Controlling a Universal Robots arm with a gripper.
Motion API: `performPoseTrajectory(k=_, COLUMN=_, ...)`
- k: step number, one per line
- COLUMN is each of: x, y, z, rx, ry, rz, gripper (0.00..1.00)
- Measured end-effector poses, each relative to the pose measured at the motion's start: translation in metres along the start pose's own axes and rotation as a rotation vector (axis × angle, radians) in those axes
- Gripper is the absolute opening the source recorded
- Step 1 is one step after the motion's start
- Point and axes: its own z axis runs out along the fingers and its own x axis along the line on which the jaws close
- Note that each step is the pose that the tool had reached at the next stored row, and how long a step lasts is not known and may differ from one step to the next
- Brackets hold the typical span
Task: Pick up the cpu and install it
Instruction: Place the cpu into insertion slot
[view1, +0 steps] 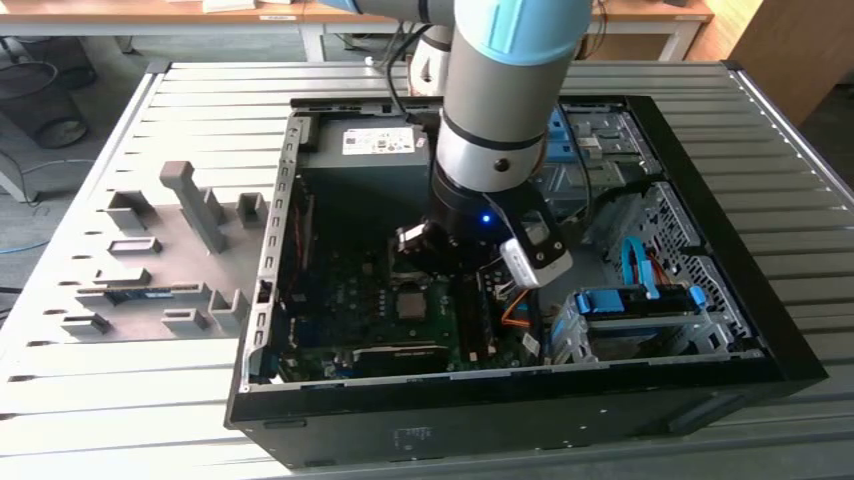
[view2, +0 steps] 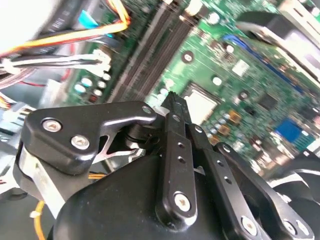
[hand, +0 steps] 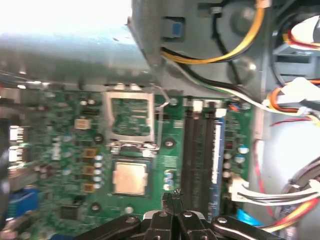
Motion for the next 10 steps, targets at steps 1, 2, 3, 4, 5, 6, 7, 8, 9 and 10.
performPoseTrajectory(k=1, x=0.0003, y=0.0000, z=0.0000, rx=0.0009, ry=-0.0181, rz=0.001, gripper=0.10)
performPoseTrajectory(k=2, x=0.0008, y=0.0000, z=0.0001, rx=0.0015, ry=-0.0370, rz=0.001, gripper=0.10)
performPoseTrajectory(k=3, x=0.0009, y=0.0001, z=0.0003, rx=0.0019, ry=-0.0511, rz=0.002, gripper=0.10)
performPoseTrajectory(k=4, x=0.0008, y=0.0001, z=0.0004, rx=0.0012, ry=-0.0534, rz=0.002, gripper=0.10)
performPoseTrajectory(k=5, x=0.0008, y=0.0001, z=0.0004, rx=0.0011, ry=-0.0552, rz=0.002, gripper=0.10)
performPoseTrajectory(k=6, x=0.0008, y=0.0001, z=0.0003, rx=0.0014, ry=-0.0570, rz=0.002, gripper=0.10)
performPoseTrajectory(k=7, x=0.0009, y=0.0000, z=0.0002, rx=0.0017, ry=-0.0586, rz=0.002, gripper=0.10)
performPoseTrajectory(k=8, x=0.0009, y=-0.0001, z=0.0001, rx=-0.0047, ry=-0.0589, rz=0.003, gripper=0.10)
performPoseTrajectory(k=9, x=0.0010, y=0.0000, z=0.0002, rx=-0.0222, ry=-0.0596, rz=0.004, gripper=0.10)
performPoseTrajectory(k=10, x=0.0010, y=0.0000, z=0.0002, rx=-0.0410, ry=-0.0603, rz=0.005, gripper=0.10)
